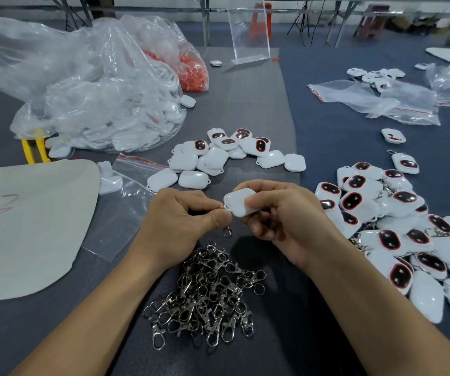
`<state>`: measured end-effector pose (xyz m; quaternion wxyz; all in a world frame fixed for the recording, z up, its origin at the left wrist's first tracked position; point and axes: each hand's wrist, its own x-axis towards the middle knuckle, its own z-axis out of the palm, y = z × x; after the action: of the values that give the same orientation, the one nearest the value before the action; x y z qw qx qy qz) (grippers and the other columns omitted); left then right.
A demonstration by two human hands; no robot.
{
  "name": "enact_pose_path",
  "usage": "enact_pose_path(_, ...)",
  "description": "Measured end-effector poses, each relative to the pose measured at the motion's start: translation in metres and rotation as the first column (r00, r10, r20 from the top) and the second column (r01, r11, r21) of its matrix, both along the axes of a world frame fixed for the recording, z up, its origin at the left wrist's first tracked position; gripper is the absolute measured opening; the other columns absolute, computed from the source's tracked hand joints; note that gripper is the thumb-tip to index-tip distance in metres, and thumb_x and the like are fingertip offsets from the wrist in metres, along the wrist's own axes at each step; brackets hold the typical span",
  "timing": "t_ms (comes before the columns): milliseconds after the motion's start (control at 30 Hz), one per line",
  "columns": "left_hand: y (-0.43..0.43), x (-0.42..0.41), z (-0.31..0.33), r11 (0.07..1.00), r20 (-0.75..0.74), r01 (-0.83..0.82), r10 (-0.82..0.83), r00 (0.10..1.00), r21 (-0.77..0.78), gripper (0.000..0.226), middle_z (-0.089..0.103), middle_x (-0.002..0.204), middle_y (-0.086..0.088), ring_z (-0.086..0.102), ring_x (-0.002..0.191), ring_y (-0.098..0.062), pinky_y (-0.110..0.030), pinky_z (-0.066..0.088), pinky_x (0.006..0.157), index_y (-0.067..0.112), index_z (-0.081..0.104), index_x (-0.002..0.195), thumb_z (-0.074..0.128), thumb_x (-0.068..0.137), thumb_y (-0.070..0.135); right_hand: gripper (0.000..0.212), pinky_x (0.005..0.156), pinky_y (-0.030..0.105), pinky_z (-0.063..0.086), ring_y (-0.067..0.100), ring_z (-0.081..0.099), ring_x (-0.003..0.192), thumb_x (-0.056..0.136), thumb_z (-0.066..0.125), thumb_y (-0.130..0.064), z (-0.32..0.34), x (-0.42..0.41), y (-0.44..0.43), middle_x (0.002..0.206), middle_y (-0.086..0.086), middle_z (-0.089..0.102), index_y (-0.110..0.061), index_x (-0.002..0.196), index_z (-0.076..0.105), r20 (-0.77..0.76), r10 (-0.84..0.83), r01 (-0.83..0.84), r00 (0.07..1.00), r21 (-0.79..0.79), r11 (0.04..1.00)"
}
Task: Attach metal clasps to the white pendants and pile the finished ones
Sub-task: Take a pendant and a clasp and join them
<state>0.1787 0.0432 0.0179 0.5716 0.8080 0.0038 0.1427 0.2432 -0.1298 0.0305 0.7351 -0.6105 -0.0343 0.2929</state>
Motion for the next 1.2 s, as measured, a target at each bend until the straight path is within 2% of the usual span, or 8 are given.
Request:
enact_pose_path(267,0.003,-0.009,-0.001,0.792,0.157,-0.128,0.041,0.987,0.597,0.014,0.06,0.063,0.008,0.054,0.065,-0.008,-0.023,0.039,0.058,0.018,0.082,0.078,0.072,0.081,0.028,0.017,0.034,0.02,0.034,0.017,0.051,0.039,0.086,0.06,0.01,-0.005,-0.012,0.012,0.063,0.013,0.068,0.001,0.095,0.071,0.128,-0.099,0.099,0.987,0.002,0.995)
enact_pose_path(467,-0.003,-0.002,-0.001,0.992,0.022,-0.123,0.122,0.992,0.041,0.008,0.076,0.074,0.008,0.065,0.067,-0.006,-0.02,0.05,0.065,0.024,0.083,0.079,0.086,0.076,0.017,0.023,0.036,0.02,0.031,0.013,0.048,0.04,0.087,0.055,0.006,-0.002,-0.008,0.011,0.061,0.012,0.065,-0.005,0.087,0.075,-0.057,-0.082,0.089,0.995,0.128,0.988)
enact_pose_path(633,-0.008,-0.002,0.002,0.945,-0.126,-0.027,-0.015,0.992,-0.327,0.016,0.068,0.06,0.002,0.053,0.057,-0.007,-0.019,0.044,0.058,0.02,0.083,0.076,0.078,0.067,0.033,0.026,0.036,0.018,0.032,0.012,0.047,0.039,0.087,0.053,0.004,-0.003,-0.008,0.01,0.064,0.012,0.066,-0.009,0.085,0.076,-0.12,-0.065,0.084,0.991,0.164,0.983)
enact_pose_path(767,0.0,-0.003,-0.001,0.976,0.055,-0.067,0.057,0.997,0.205,0.01,0.065,0.062,0.001,0.058,0.06,-0.012,-0.03,0.043,0.058,0.016,0.081,0.073,0.081,0.081,0.022,0.023,0.037,0.019,0.03,0.013,0.047,0.039,0.083,0.058,0.005,-0.005,-0.009,0.011,0.067,0.011,0.069,-0.009,0.089,0.076,0.009,-0.13,0.128,0.992,0.108,0.986)
enact_pose_path(867,-0.001,-0.005,-0.002,0.723,0.193,-0.13,-0.004,0.981,0.679,0.02,0.054,0.06,0.003,0.051,0.06,-0.018,-0.03,0.036,0.057,0.011,0.073,0.067,0.073,0.085,0.02,0.022,0.04,0.026,0.039,0.012,0.048,0.045,0.077,0.068,-0.004,-0.009,-0.015,0.014,0.063,0.0,0.067,-0.021,0.088,0.075,0.441,-0.126,0.198,0.888,-0.122,0.972)
enact_pose_path(967,-0.002,-0.006,-0.006,0.575,0.256,-0.191,-0.033,0.966,0.796,0.019,0.055,0.063,-0.001,0.052,0.061,-0.023,-0.031,0.04,0.058,0.01,0.07,0.067,0.069,0.084,0.015,0.023,0.047,0.028,0.045,0.007,0.052,0.05,0.083,0.07,-0.012,-0.014,-0.021,0.019,0.063,-0.004,0.066,-0.03,0.095,0.074,0.663,-0.049,0.273,0.747,-0.238,0.932)
enact_pose_path(1100,-0.002,-0.005,-0.004,0.908,0.127,-0.192,0.155,0.98,0.373,0.005,0.067,0.067,0.01,0.058,0.064,-0.005,-0.022,0.043,0.061,0.03,0.079,0.078,0.073,0.08,0.03,0.024,0.037,0.019,0.033,0.014,0.049,0.04,0.087,0.061,0.004,-0.005,-0.013,0.015,0.062,0.005,0.068,-0.013,0.097,0.075,0.239,-0.199,0.202,0.95,0.014,0.979)
enact_pose_path(1200,-0.009,-0.005,-0.002,0.993,-0.069,-0.082,0.077,0.995,-0.086,0.011,0.078,0.079,0.008,0.068,0.072,-0.005,-0.024,0.054,0.073,0.033,0.082,0.084,0.083,0.077,0.025,0.024,0.039,0.019,0.031,0.014,0.048,0.041,0.087,0.059,0.004,-0.001,-0.009,0.012,0.065,0.011,0.068,-0.009,0.092,0.078,-0.009,-0.151,0.152,0.988,0.112,0.982)
